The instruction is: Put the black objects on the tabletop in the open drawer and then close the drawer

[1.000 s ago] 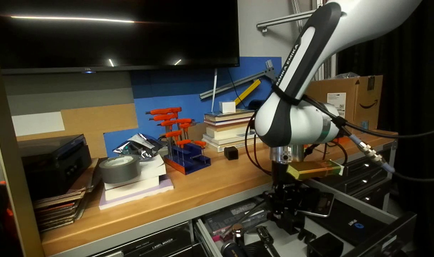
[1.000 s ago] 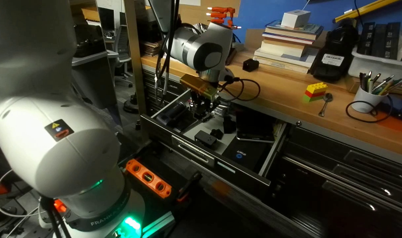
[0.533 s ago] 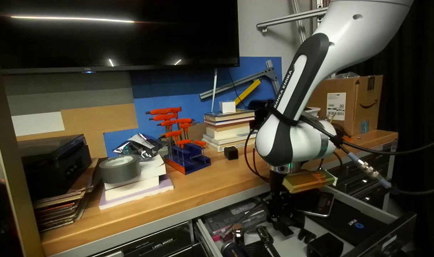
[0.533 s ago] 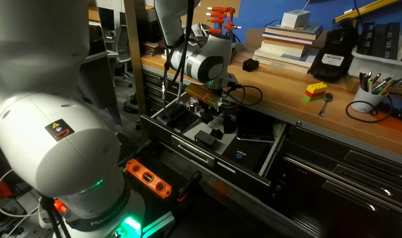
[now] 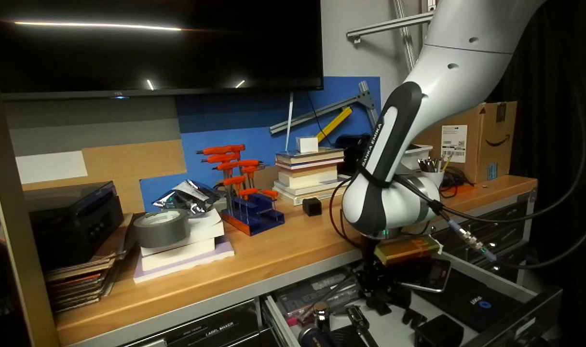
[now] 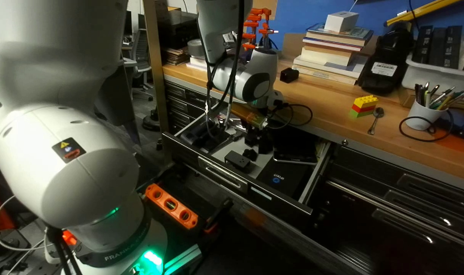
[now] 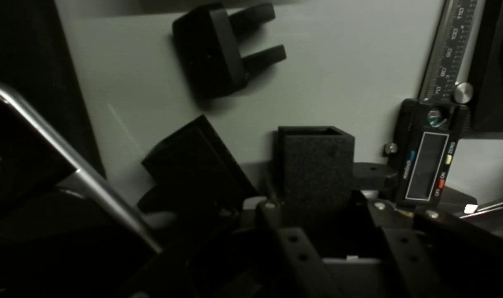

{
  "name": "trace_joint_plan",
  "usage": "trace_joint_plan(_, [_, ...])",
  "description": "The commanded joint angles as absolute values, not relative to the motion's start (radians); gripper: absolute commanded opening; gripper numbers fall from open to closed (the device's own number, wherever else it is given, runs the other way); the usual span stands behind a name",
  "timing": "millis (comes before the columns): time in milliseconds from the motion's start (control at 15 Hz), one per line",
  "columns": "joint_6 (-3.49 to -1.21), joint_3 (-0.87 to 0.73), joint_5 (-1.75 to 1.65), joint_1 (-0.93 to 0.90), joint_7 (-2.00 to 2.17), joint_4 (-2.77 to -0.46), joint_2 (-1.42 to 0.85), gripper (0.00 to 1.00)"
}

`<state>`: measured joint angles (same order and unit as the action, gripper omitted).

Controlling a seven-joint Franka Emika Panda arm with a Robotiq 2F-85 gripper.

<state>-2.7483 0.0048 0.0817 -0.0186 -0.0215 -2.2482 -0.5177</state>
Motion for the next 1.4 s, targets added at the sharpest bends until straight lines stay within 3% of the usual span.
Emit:
trace_joint_plan(0, [-2.732,-0.004,0.058,-0.023,0.008,-2.205,-0.54,0.23])
trace_joint_plan(533, [-2.616,-0.007,0.058,-0.023,0.018,-2.203,-0.514,0.23])
trace_joint_plan(600, [-2.606,-0.009,0.058,-0.026,0.023,-2.204,-0.511,0.6])
trace_joint_plan(733, [-2.603,-0.006,0.061,-0.024,0.022,-2.211,-0.496,0.67])
trace_joint_plan(1000, [-2.608,-0.005,0.055,-0.032,0.026,-2.236,-0.435,0.99])
trace_joint_plan(1333, [-2.482,0.017,0.065,-0.019,-0.014,-2.25,-0.289,1.0])
